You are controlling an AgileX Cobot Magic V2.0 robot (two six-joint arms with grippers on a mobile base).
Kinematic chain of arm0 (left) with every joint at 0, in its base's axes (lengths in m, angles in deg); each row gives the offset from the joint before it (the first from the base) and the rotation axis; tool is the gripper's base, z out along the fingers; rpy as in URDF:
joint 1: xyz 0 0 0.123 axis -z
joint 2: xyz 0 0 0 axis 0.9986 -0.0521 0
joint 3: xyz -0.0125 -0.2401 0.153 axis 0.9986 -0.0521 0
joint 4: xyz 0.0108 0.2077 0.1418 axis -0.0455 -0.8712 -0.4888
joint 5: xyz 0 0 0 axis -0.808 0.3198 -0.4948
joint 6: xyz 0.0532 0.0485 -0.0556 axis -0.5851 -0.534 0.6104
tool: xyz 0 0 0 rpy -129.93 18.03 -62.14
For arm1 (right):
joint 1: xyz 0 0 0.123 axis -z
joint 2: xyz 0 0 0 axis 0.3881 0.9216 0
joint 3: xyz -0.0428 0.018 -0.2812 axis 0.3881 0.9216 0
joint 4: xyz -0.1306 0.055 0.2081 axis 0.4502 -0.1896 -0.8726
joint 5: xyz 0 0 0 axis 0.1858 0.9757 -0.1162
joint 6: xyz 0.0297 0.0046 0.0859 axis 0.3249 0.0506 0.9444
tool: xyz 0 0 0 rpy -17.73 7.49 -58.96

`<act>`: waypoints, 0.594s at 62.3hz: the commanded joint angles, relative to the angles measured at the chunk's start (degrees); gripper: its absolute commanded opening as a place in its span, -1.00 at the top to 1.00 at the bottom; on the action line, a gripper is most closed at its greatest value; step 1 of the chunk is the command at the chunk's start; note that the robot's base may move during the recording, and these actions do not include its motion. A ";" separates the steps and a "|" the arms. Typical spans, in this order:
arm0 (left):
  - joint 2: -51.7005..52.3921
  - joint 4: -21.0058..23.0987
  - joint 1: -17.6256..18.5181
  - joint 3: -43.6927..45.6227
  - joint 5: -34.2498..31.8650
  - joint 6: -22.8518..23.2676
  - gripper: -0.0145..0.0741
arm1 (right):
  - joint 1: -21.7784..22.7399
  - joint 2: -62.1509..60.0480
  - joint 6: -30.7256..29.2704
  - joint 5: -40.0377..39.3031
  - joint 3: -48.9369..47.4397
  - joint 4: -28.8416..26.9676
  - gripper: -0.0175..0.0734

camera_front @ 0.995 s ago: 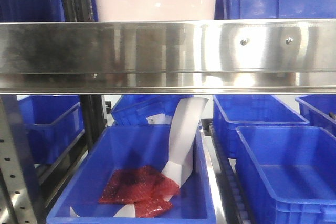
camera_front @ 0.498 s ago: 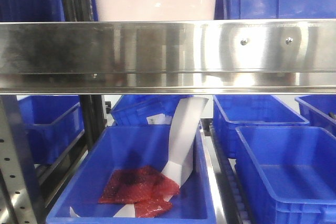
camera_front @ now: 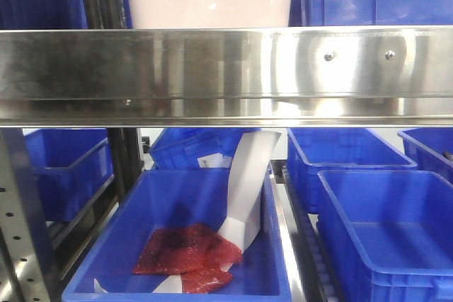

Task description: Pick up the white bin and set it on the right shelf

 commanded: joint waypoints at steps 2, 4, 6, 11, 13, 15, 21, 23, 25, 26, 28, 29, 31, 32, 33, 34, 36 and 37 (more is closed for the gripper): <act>-0.29 0.11 0.24 1.66 -4.84 0.08 0.94 | 0.35 0.44 -0.18 -3.00 -1.67 -1.05 0.46; -0.29 0.11 0.24 1.66 -4.84 0.08 0.94 | 0.35 0.44 -0.18 -3.00 -1.67 -1.05 0.46; -0.29 0.11 0.24 1.66 -4.84 0.08 0.94 | 0.35 0.44 -0.18 -3.00 -1.67 -1.05 0.46; -0.29 0.11 0.24 1.66 -4.84 0.08 0.94 | 0.35 0.44 -0.18 -3.00 -1.67 -1.05 0.46; -0.29 0.11 0.24 1.66 -4.84 0.08 0.94 | 0.35 0.44 -0.18 -3.00 -1.67 -1.05 0.46; -0.29 0.11 0.24 1.66 -4.84 0.08 0.94 | 0.35 0.44 -0.18 -3.00 -1.67 -1.05 0.46; -0.29 0.11 0.24 1.66 -4.84 0.08 0.94 | 0.35 0.44 -0.18 -3.00 -1.67 -1.05 0.46; -0.29 0.11 0.24 1.66 -4.84 0.08 0.94 | 0.35 0.44 -0.18 -3.00 -1.67 -1.05 0.46; -0.29 0.11 0.24 1.66 -4.84 0.08 0.94 | 0.35 0.44 -0.18 -3.00 -1.67 -1.05 0.46; -0.29 0.11 0.24 1.66 -4.84 0.08 0.94 | 0.35 0.44 -0.18 -3.00 -1.67 -1.05 0.46; -0.29 0.11 0.24 1.66 -4.84 0.08 0.94 | 0.35 0.44 -0.18 -3.00 -1.67 -1.05 0.46; -0.29 0.11 0.24 1.66 -4.84 0.08 0.94 | 0.35 0.44 -0.18 -3.00 -1.67 -1.05 0.46; -0.29 0.11 0.24 1.66 -4.84 0.08 0.94 | 0.35 0.44 -0.18 -3.00 -1.67 -1.05 0.46; -0.29 0.11 0.24 1.66 -4.84 0.08 0.94 | 0.35 0.44 -0.18 -3.00 -1.67 -1.05 0.46; -0.29 0.11 0.24 1.66 -4.84 0.08 0.94 | 0.35 0.44 -0.18 -3.00 -1.67 -1.05 0.46; -0.29 0.11 0.24 1.66 -4.84 0.08 0.94 | 0.35 0.44 -0.18 -3.00 -1.67 -1.05 0.46; -0.29 0.11 0.24 1.66 -4.84 0.08 0.94 | 0.35 0.44 -0.18 -3.00 -1.67 -1.05 0.46; -0.29 0.11 0.24 1.66 -4.84 0.08 0.94 | 0.35 0.44 -0.18 -3.00 -1.67 -1.05 0.46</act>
